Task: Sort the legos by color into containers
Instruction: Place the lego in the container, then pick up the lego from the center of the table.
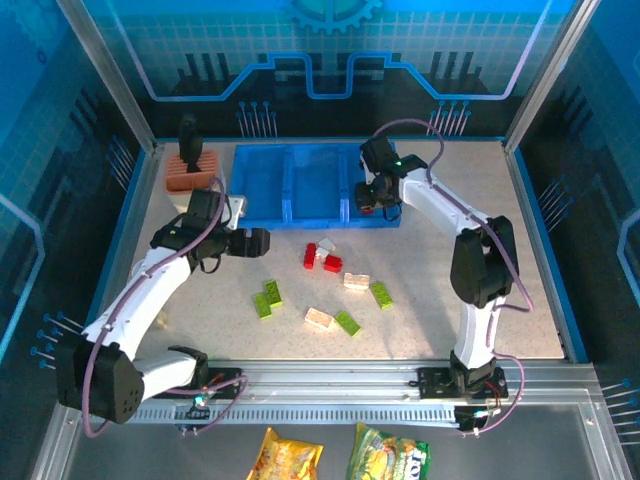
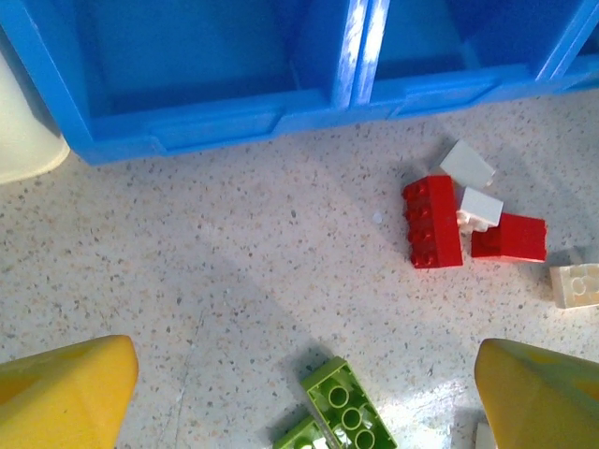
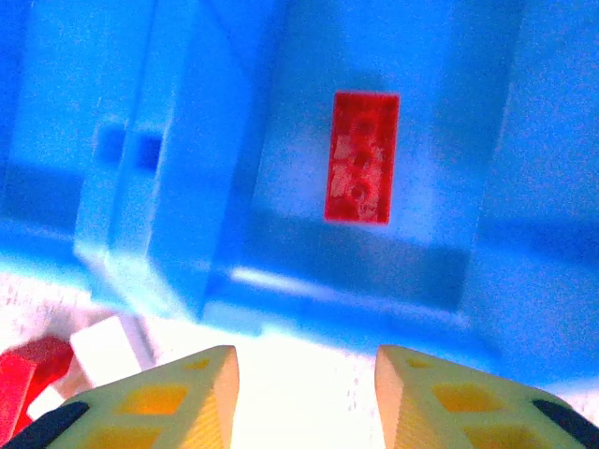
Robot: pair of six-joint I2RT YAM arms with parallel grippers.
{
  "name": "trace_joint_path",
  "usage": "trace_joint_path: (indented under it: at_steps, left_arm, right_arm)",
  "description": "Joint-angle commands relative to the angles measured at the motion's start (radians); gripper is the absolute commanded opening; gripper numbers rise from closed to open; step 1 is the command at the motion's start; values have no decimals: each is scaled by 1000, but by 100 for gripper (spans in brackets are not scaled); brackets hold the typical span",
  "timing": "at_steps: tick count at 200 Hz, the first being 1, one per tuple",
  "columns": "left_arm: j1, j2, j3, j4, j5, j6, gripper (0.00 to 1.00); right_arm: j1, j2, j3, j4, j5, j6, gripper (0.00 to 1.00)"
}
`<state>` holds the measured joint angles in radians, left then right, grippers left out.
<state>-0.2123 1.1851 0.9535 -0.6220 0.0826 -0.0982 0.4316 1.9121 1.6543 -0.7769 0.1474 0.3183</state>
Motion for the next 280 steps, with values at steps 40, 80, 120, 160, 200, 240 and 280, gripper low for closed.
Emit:
trace_joint_path:
  at_steps: [40, 80, 120, 160, 200, 240, 280]
  left_arm:
    - [-69, 53, 48, -136, -69, -116, 93]
    - [-128, 62, 12, -157, -75, -246, 88]
    - [-214, 83, -56, -143, -130, -441, 81]
    - [-270, 148, -88, -98, -158, -553, 74]
    - [-294, 245, -68, -70, -178, -590, 69]
    - [-295, 316, -39, -63, -196, -600, 63]
    - [-300, 369, -14, -42, -178, -593, 56]
  right_arm:
    - [47, -193, -193, -21, -17, 36, 44]
    - [73, -274, -296, -24, -17, 51, 44]
    - [87, -326, -370, -15, -16, 67, 44]
    - [88, -347, -419, -8, -15, 71, 44]
    - [90, -347, -433, -4, -16, 70, 44]
    - [90, -354, -438, -5, -11, 71, 43]
    - [90, -362, -444, -11, -6, 72, 44]
